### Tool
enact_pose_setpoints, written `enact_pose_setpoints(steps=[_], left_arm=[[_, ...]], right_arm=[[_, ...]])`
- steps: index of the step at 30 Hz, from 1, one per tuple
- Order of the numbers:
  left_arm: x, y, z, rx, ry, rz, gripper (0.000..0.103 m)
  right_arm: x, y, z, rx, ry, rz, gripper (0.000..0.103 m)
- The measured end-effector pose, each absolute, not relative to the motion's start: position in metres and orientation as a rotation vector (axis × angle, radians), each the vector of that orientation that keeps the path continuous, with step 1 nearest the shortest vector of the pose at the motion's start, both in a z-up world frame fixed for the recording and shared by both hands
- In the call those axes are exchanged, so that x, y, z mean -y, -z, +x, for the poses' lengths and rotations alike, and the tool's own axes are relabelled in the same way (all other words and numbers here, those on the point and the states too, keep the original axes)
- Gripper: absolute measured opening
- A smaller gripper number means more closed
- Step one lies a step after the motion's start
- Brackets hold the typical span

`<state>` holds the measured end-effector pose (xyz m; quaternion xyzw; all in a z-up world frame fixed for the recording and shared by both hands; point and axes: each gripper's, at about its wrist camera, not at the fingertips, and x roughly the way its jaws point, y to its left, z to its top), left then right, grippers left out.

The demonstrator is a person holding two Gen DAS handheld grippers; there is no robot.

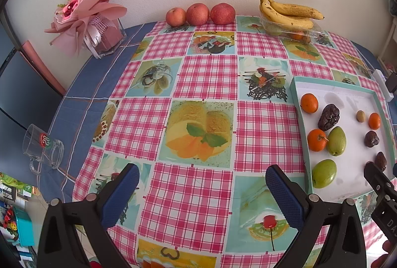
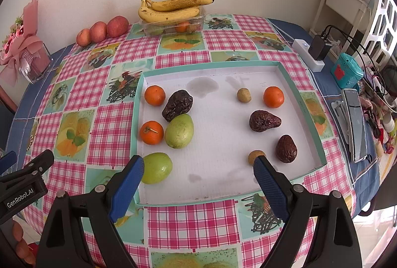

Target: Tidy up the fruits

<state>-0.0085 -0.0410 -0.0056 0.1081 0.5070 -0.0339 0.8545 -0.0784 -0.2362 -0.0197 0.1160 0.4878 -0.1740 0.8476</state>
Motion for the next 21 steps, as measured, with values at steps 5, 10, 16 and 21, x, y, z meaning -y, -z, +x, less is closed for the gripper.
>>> enact_pose_setpoints(steps=[5, 10, 16, 21], left_arm=[[0.0409, 0.0059, -0.0084, -1.066, 0.072, 0.228, 0.103], [0.0408, 0.0058, -0.0082, -1.067, 0.073, 0.227, 0.103], [0.0403, 0.0058, -0.0081, -1.066, 0.074, 0.228, 0.103], [0.0397, 0.0059, -0.0079, -1.066, 0.075, 0.228, 0.103]], right_arm=[[0.2358, 0.0199, -0.0783, -1.029, 0.367, 0.243, 0.09], [0.2352, 0.02, -0.078, -1.029, 0.369, 0.244, 0.09], [0.2348, 0.0202, -0.0781, -1.029, 0.369, 0.244, 0.09], [0.2346, 0.0204, -0.0783, -1.031, 0.369, 0.243, 0.09]])
